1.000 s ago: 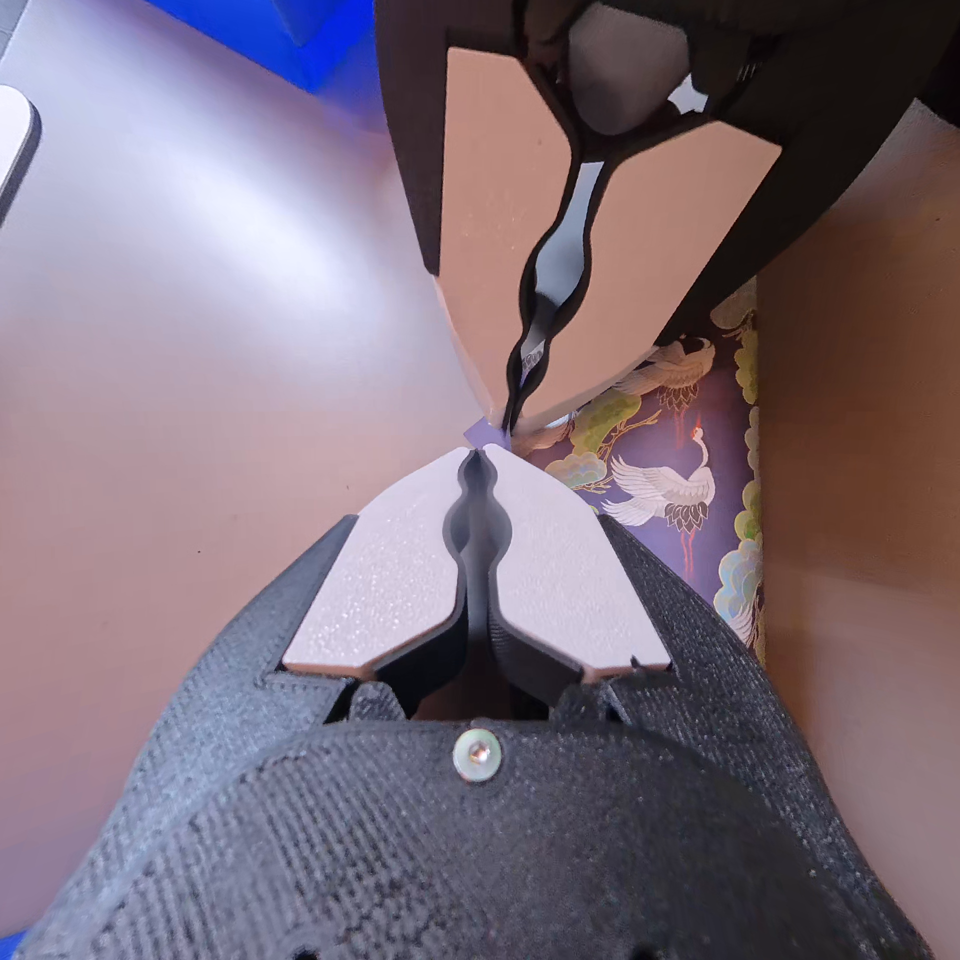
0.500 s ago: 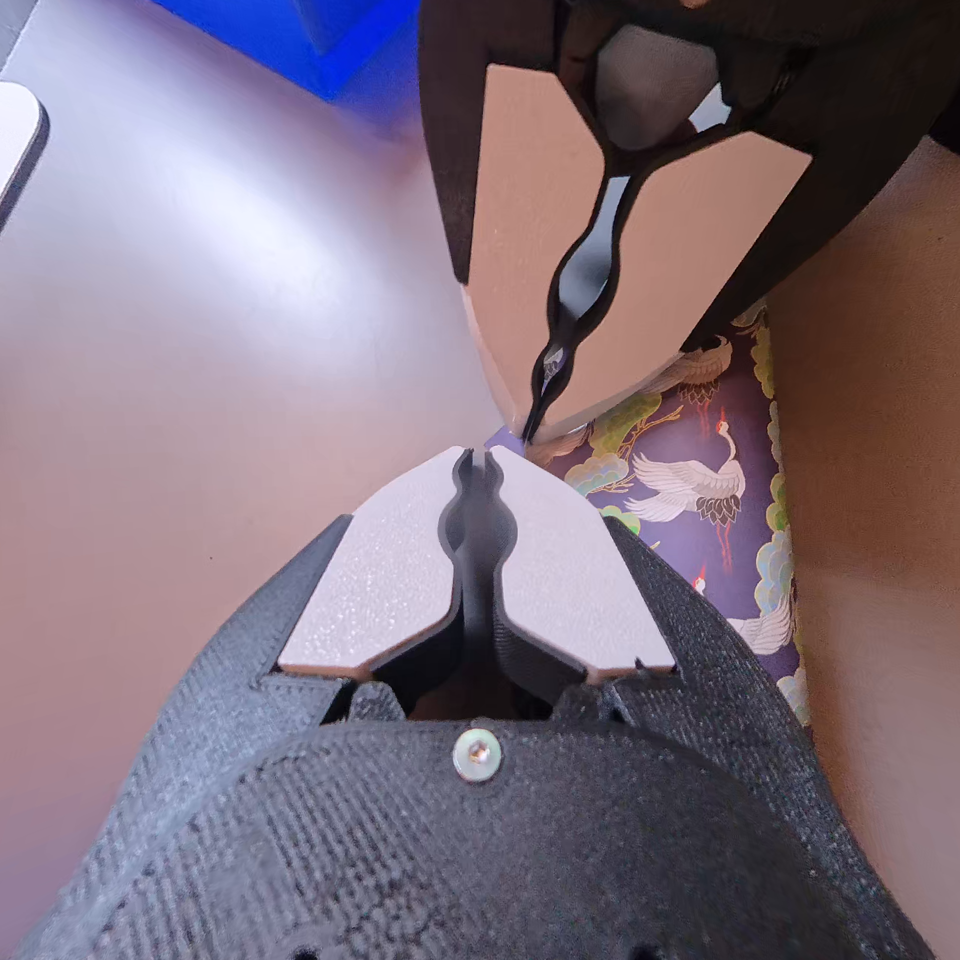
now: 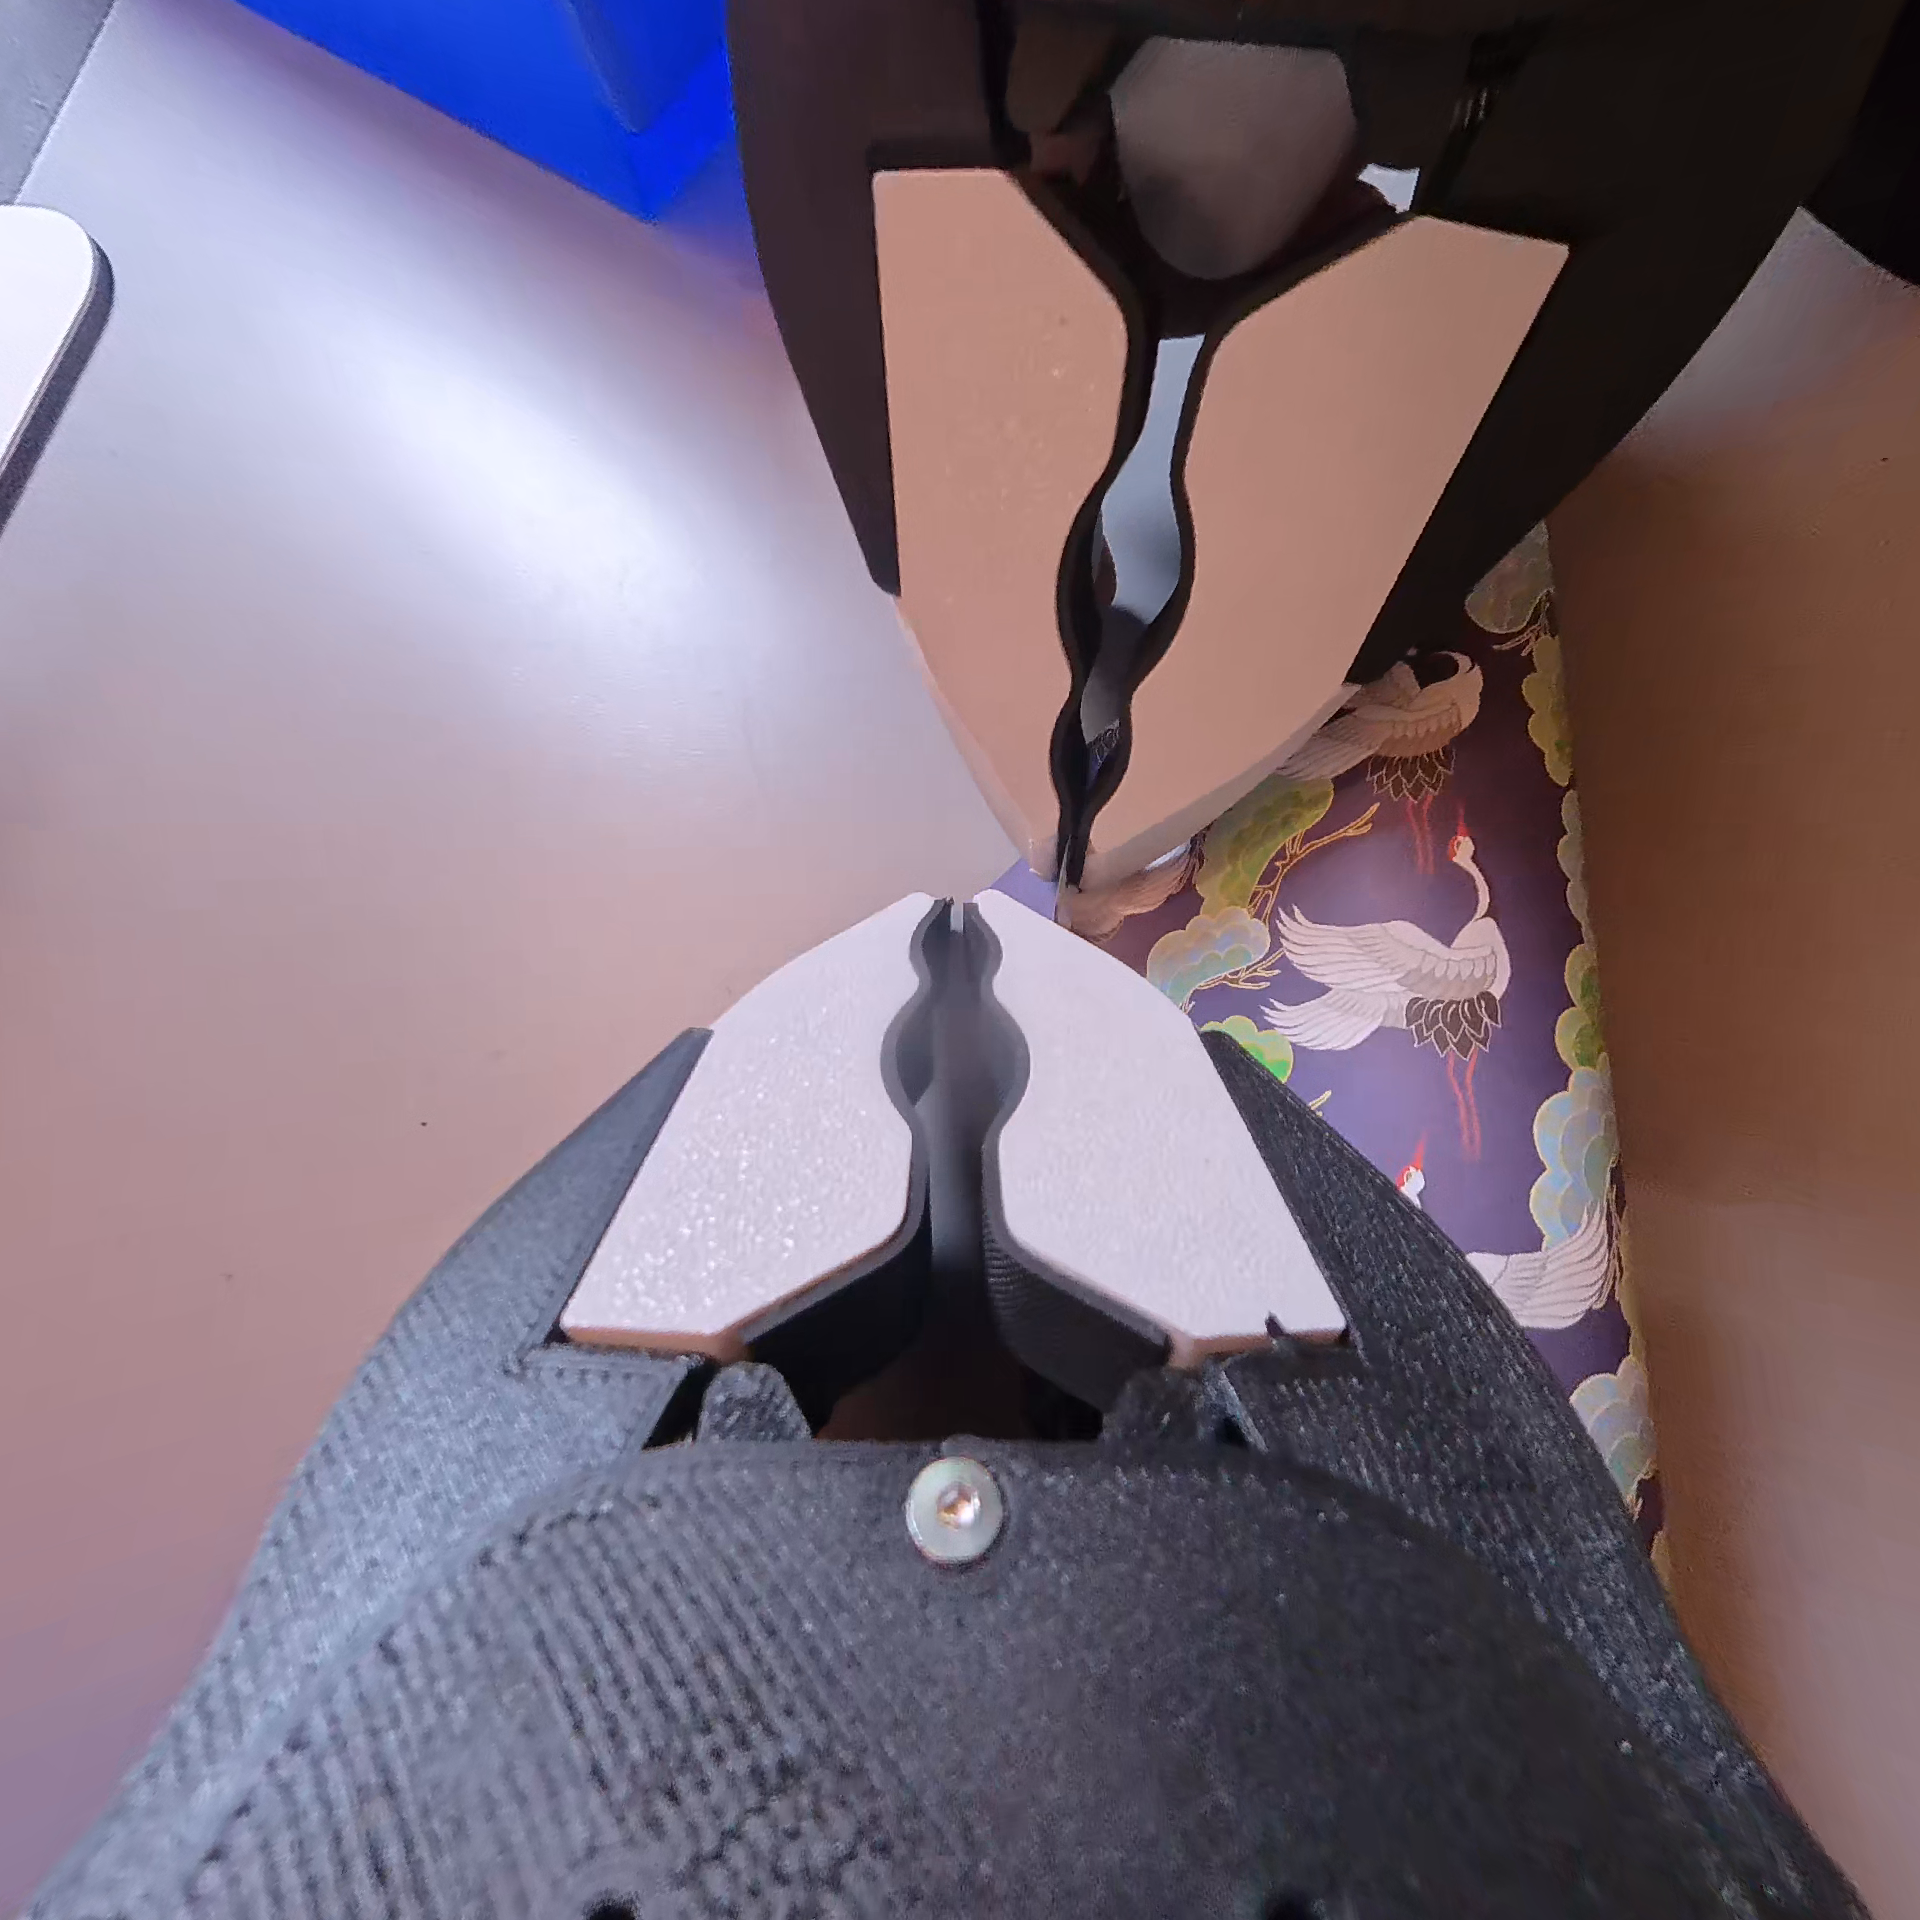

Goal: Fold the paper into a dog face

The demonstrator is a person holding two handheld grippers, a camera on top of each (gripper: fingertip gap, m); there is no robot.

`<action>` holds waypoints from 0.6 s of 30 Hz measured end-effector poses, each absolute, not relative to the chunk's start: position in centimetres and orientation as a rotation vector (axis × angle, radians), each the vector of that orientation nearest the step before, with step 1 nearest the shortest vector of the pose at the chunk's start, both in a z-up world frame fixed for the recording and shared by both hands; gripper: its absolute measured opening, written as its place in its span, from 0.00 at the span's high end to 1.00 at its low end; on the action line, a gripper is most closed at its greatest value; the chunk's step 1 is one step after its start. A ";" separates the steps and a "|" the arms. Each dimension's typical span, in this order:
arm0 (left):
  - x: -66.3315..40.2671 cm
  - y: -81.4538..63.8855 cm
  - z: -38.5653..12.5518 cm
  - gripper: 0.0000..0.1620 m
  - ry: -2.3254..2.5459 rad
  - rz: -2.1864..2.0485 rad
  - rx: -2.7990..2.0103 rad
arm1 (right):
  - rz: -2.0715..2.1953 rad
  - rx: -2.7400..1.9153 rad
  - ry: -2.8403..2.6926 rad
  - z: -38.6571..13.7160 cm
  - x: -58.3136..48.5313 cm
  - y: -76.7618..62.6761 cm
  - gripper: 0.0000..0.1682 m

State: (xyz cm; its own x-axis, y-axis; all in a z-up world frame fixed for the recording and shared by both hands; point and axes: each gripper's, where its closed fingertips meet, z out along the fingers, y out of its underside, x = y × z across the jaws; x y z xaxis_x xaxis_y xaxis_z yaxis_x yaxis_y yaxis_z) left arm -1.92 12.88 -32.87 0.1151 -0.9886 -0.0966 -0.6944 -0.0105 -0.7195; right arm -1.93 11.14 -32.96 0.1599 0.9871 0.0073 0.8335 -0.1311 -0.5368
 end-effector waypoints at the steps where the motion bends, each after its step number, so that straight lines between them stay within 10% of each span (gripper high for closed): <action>1: -1.9 12.9 -32.9 0.99 1.641 -0.592 -1.763 | 0.492 -2.025 -1.734 -33.0 -1.9 11.2 1.00; 18: -2.9 12.9 -32.0 0.97 1.633 -0.576 -1.749 | 0.458 -1.965 -1.799 -32.9 -1.9 10.6 1.00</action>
